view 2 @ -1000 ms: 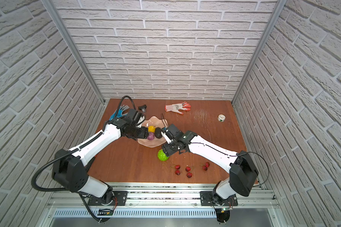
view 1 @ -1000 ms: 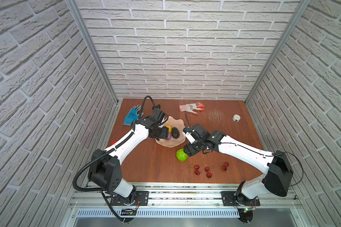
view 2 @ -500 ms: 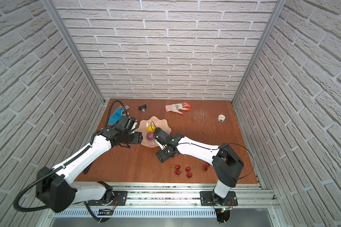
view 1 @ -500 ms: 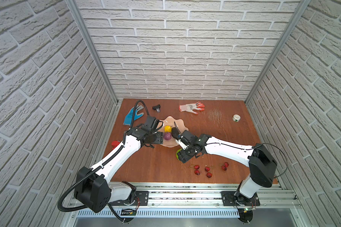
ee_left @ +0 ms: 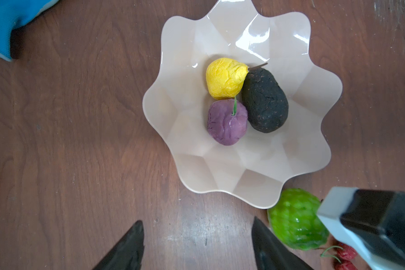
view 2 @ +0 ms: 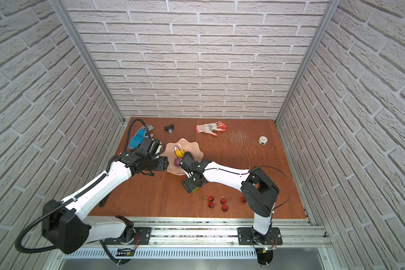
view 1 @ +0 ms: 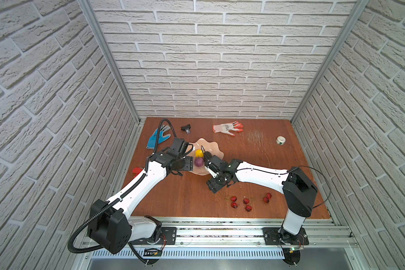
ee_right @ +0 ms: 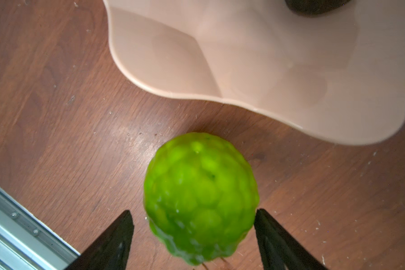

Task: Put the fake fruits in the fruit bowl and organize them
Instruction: 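Close the right gripper on the green custard apple beside the bowl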

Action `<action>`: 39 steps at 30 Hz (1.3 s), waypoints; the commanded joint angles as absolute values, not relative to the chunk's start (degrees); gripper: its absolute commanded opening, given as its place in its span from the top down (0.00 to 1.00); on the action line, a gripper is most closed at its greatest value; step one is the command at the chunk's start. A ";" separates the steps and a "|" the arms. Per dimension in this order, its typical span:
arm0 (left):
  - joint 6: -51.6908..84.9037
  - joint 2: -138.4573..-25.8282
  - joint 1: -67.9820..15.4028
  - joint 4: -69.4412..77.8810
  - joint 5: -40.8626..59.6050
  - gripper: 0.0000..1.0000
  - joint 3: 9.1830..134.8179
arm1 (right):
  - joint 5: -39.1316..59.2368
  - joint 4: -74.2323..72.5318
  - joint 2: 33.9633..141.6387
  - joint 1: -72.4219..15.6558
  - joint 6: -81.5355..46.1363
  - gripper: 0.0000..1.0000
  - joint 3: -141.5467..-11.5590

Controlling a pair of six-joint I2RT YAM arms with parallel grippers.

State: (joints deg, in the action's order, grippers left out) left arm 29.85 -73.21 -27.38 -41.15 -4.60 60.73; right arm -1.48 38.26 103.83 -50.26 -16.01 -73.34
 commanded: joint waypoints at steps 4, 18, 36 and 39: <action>30.13 -71.19 -26.63 -40.51 -5.41 0.27 59.77 | -2.24 36.09 106.38 -50.54 -15.29 0.17 -75.75; 29.79 -69.97 -26.02 -41.26 -5.80 0.27 59.00 | -1.14 33.08 110.16 -50.54 -15.56 0.18 -75.67; 30.15 -68.60 -25.49 -41.75 -6.33 0.27 58.01 | -0.79 31.93 106.54 -50.55 -16.40 0.33 -72.32; 30.15 -68.81 -25.40 -41.44 -6.04 0.27 57.92 | -0.86 32.48 104.66 -50.54 -16.17 0.34 -71.14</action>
